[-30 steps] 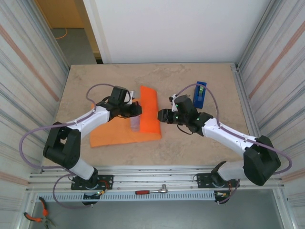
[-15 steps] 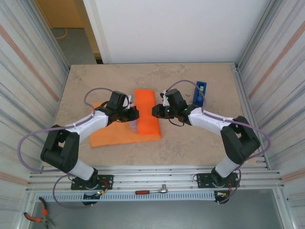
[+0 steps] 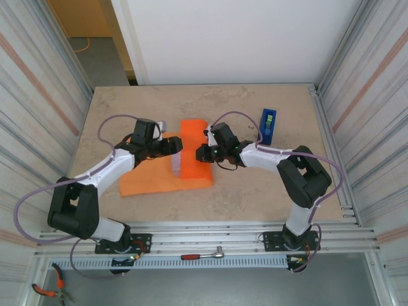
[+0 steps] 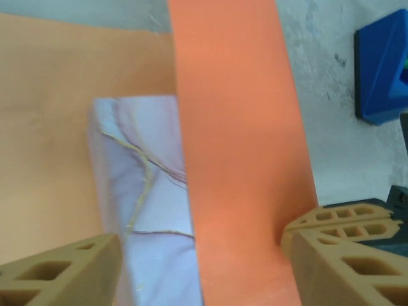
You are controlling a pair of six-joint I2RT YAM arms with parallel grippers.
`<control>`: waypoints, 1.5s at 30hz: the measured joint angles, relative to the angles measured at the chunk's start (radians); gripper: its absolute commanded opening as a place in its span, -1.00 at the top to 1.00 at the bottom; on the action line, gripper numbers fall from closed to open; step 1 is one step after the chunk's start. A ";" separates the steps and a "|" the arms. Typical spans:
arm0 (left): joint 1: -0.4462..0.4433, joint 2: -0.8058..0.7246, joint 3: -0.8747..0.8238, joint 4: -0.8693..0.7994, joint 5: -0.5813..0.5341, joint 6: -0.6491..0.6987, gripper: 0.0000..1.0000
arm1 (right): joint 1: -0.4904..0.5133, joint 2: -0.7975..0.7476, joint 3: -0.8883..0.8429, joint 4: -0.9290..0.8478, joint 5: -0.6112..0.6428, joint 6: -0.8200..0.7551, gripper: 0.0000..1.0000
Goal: Wrap the gift box in paper
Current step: First fold the wrapping paper around the gift box.
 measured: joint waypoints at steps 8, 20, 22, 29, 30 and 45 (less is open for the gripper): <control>0.033 0.032 0.003 -0.013 -0.009 0.004 -0.88 | 0.002 0.007 -0.001 0.018 -0.005 0.000 0.90; 0.019 0.204 0.093 -0.012 0.016 -0.003 -0.90 | 0.002 0.008 -0.012 0.042 -0.008 0.000 0.92; 0.004 0.222 0.108 -0.011 0.016 -0.003 -0.90 | 0.002 0.008 -0.014 0.047 -0.008 0.000 0.93; -0.047 0.277 0.127 -0.016 -0.005 -0.002 -0.89 | 0.002 0.007 -0.015 0.048 -0.011 0.000 0.93; -0.050 0.280 0.127 -0.017 -0.013 -0.001 -0.85 | 0.002 0.005 -0.015 0.048 -0.011 0.000 0.91; -0.069 0.231 0.034 0.066 -0.006 -0.004 -0.50 | 0.014 -0.306 -0.055 -0.161 0.219 -0.030 0.22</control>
